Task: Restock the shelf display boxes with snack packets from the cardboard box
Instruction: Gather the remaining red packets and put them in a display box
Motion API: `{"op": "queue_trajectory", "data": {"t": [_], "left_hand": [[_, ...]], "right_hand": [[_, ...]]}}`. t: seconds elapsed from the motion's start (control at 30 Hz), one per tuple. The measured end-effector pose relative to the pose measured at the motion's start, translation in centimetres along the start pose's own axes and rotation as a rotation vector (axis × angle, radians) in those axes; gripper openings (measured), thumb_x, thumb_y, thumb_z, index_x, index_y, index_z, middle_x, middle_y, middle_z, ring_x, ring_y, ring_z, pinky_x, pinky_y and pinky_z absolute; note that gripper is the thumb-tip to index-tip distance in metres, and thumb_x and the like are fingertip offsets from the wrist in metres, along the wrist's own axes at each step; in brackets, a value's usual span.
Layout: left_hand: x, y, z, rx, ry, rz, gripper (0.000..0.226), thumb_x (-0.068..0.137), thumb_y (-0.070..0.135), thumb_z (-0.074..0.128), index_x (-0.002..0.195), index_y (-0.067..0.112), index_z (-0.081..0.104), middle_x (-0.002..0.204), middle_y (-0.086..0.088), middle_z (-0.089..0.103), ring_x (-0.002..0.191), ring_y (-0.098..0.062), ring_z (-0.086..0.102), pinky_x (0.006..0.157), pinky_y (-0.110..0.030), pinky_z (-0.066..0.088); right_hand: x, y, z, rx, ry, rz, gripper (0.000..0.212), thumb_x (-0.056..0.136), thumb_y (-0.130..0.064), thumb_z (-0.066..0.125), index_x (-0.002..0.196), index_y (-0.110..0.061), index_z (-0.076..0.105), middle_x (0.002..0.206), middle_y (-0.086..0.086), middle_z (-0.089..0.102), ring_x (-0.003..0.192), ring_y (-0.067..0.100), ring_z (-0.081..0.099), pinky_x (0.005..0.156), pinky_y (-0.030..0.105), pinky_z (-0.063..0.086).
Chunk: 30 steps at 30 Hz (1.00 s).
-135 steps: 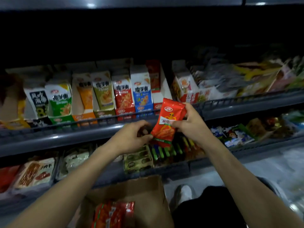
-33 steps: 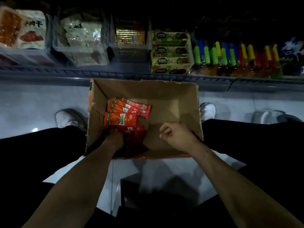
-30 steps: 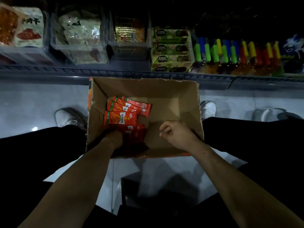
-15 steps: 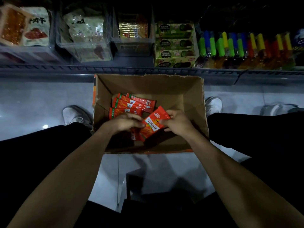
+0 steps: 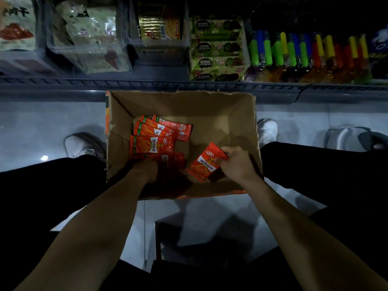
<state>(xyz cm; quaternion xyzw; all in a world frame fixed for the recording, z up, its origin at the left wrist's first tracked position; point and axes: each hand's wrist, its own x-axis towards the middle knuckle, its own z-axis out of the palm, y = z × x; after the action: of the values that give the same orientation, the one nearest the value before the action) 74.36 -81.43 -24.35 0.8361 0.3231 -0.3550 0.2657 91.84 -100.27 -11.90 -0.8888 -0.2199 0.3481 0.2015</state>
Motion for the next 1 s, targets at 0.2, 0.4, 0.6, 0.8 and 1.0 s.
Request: {"op": "queue_trajectory", "data": {"t": [0.2, 0.4, 0.6, 0.8, 1.0], "left_hand": [[-1.4, 1.4, -4.6, -0.596, 0.071, -0.042, 0.019, 0.094, 0.008, 0.056, 0.111, 0.005, 0.063, 0.108, -0.014, 0.064, 0.087, -0.023, 0.058, 0.079, -0.029, 0.048], [-6.6, 5.3, -11.1, -1.08, 0.133, 0.051, 0.017, 0.088, 0.012, 0.067, 0.104, 0.015, 0.068, 0.095, -0.003, 0.071, 0.091, -0.018, 0.063, 0.09, -0.031, 0.048], [-12.4, 10.7, -13.4, -0.98, 0.198, 0.35, 0.012, 0.086, 0.011, 0.07, 0.09, 0.021, 0.065, 0.082, 0.004, 0.072, 0.074, -0.005, 0.066, 0.067, -0.016, 0.052], [-15.5, 13.7, -15.7, -0.907, 0.422, 0.409, 0.019, 0.084, 0.012, 0.071, 0.096, 0.026, 0.065, 0.087, 0.008, 0.073, 0.081, -0.003, 0.069, 0.076, -0.024, 0.055], [-17.4, 17.0, -20.1, -0.61, 0.526, 0.566, 0.007, 0.092, 0.029, 0.063, 0.09, 0.022, 0.065, 0.064, 0.003, 0.064, 0.055, -0.003, 0.058, 0.054, -0.025, 0.046]], "right_hand": [[1.1, -1.1, -0.8, 0.266, -0.072, 0.138, 0.011, 0.093, -0.009, 0.057, 0.093, -0.017, 0.064, 0.092, 0.003, 0.068, 0.085, 0.017, 0.065, 0.081, 0.038, 0.057], [0.6, -3.4, -2.8, 0.55, -0.129, 0.026, 0.016, 0.095, -0.007, 0.059, 0.107, -0.017, 0.055, 0.098, 0.003, 0.064, 0.084, 0.015, 0.065, 0.059, 0.023, 0.058], [-0.4, -5.5, -5.7, 0.544, 0.096, -0.125, 0.016, 0.087, -0.013, 0.07, 0.085, -0.023, 0.058, 0.087, 0.006, 0.071, 0.07, 0.025, 0.071, 0.057, 0.035, 0.059], [-1.9, -6.7, -9.1, 0.799, 0.21, -0.113, 0.044, 0.063, -0.039, 0.086, 0.093, -0.029, 0.056, 0.098, -0.002, 0.071, 0.089, 0.015, 0.071, 0.081, 0.047, 0.058], [-3.6, -8.9, -15.2, 0.805, 0.06, -0.266, 0.026, 0.075, -0.022, 0.081, 0.099, -0.022, 0.07, 0.095, -0.005, 0.075, 0.091, 0.009, 0.071, 0.092, 0.038, 0.054]]}}
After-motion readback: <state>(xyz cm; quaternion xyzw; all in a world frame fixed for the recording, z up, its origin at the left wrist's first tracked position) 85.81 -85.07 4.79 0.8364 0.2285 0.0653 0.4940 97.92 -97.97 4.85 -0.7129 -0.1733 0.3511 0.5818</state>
